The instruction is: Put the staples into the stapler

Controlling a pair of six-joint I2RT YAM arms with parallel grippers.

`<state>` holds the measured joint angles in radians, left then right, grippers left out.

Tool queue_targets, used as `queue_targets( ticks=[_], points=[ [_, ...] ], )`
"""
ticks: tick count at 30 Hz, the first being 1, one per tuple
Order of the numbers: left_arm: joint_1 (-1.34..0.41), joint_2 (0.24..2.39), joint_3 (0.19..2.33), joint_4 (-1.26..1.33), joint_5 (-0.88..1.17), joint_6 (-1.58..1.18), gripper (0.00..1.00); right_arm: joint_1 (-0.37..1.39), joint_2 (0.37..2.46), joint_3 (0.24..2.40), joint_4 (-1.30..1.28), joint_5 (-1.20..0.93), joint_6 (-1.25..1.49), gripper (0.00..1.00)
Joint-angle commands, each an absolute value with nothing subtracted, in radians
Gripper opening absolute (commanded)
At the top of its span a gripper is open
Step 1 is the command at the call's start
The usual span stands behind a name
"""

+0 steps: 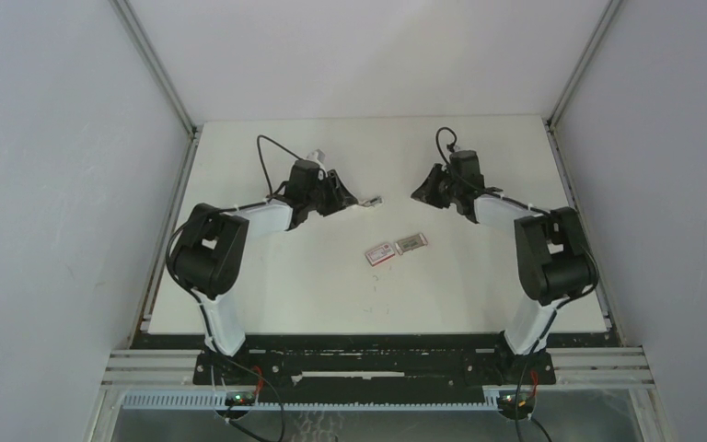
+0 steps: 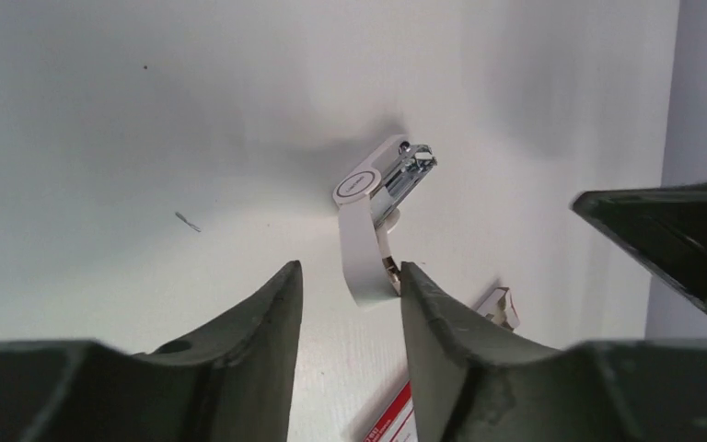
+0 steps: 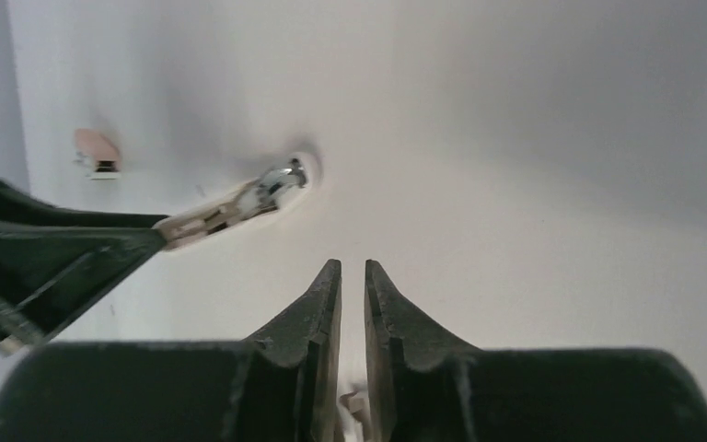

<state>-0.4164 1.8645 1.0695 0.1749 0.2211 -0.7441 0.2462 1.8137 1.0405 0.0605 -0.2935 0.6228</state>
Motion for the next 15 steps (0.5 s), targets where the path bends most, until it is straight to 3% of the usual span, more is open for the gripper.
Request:
queue_targets(
  ticks=[1,6,8,12,15],
  points=[
    [-0.408,1.856,1.101,0.192,0.208,-0.749,0.55,0.242,1.680,1.025,0.051,-0.265,0.577,0.16],
    [-0.395,1.802,1.067,0.191,0.165,-0.729,0.70,0.227,1.576,0.994,0.028,-0.265,0.557,0.23],
    [-0.386,1.762,1.041,0.192,0.132,-0.719,0.73,0.219,1.521,0.980,0.017,-0.266,0.545,0.25],
    [-0.371,1.639,0.961,0.190,0.005,-0.692,0.75,0.204,1.414,0.930,0.006,-0.242,0.509,0.43],
    [-0.338,1.577,0.944,0.131,-0.075,-0.687,0.75,0.188,1.338,0.884,-0.001,-0.226,0.486,0.50]
  ],
)
